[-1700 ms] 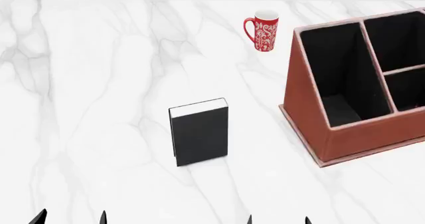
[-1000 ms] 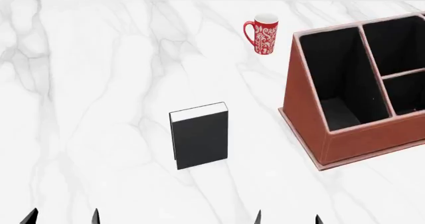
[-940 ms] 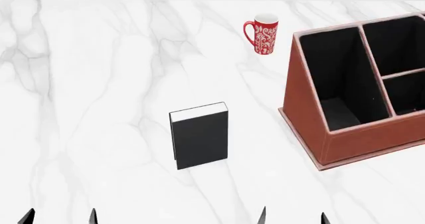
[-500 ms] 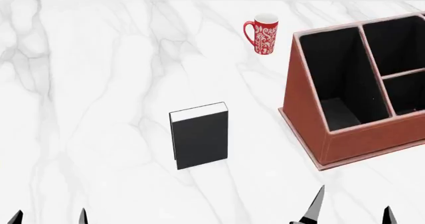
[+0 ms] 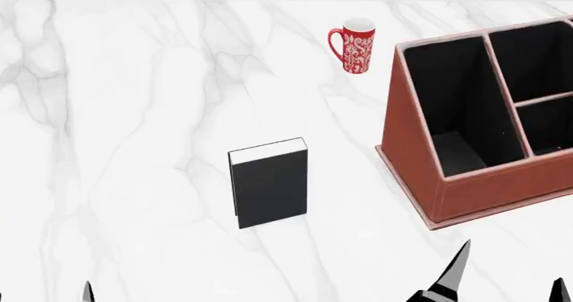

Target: Pick up the book and place it in the left compartment of the caddy.

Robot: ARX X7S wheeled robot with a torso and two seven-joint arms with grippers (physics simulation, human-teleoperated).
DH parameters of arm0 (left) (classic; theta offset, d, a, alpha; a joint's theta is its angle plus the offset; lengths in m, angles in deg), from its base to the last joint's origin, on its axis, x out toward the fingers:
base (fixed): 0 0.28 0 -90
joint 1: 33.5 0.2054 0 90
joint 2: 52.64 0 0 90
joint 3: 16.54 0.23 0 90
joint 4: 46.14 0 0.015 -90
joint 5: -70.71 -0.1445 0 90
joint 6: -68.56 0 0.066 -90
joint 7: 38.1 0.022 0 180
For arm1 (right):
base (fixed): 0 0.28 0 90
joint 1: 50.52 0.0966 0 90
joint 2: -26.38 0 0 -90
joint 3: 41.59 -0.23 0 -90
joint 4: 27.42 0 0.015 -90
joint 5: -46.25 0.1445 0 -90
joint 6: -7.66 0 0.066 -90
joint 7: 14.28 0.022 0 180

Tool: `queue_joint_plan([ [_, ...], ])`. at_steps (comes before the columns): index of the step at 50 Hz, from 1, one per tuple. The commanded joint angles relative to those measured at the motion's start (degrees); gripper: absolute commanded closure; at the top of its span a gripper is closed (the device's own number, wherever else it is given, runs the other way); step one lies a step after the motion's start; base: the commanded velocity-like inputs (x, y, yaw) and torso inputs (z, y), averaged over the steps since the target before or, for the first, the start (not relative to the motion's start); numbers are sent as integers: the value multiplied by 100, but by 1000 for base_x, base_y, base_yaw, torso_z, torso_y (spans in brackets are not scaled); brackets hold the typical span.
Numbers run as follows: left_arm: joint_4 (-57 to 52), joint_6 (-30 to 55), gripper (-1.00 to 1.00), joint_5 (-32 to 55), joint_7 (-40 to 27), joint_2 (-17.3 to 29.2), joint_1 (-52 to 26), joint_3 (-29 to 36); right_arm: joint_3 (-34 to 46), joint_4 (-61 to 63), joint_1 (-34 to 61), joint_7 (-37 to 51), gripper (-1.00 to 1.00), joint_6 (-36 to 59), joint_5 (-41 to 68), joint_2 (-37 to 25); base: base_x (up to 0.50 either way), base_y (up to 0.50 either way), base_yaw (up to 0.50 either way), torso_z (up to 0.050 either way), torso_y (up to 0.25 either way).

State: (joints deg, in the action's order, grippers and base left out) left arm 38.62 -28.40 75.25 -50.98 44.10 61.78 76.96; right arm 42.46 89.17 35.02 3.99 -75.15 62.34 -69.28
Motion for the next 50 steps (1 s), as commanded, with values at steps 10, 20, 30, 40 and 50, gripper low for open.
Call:
queue_joint_plan([
  [10, -826, -778, -100, 24, -1941, -362, 1596, -1460, 57, 88, -42, 226, -100, -94, 109, -115, 0, 0, 0, 0, 0],
  [20, -1377, -761, -100, -140, -2182, -239, 2104, -1558, 82, 142, -54, 295, -100, -119, 192, -174, 0, 0, 0, 0, 0],
  [30, -1608, -539, -100, -375, -2478, -232, 2243, -1560, 119, 156, -68, 327, -100, -123, 303, -228, 0, 0, 0, 0, 0],
  [40, -1623, -314, -100, -264, -2480, -114, 2100, -1412, 183, 216, -83, 406, -100, -123, 284, -283, 0, 0, 0, 0, 0],
  [50, -1591, -183, -100, -147, -2460, 2, 2023, -1302, 285, 1393, -357, 551, -100, -51, 233, -435, 0, 0, 0, 0, 0],
])
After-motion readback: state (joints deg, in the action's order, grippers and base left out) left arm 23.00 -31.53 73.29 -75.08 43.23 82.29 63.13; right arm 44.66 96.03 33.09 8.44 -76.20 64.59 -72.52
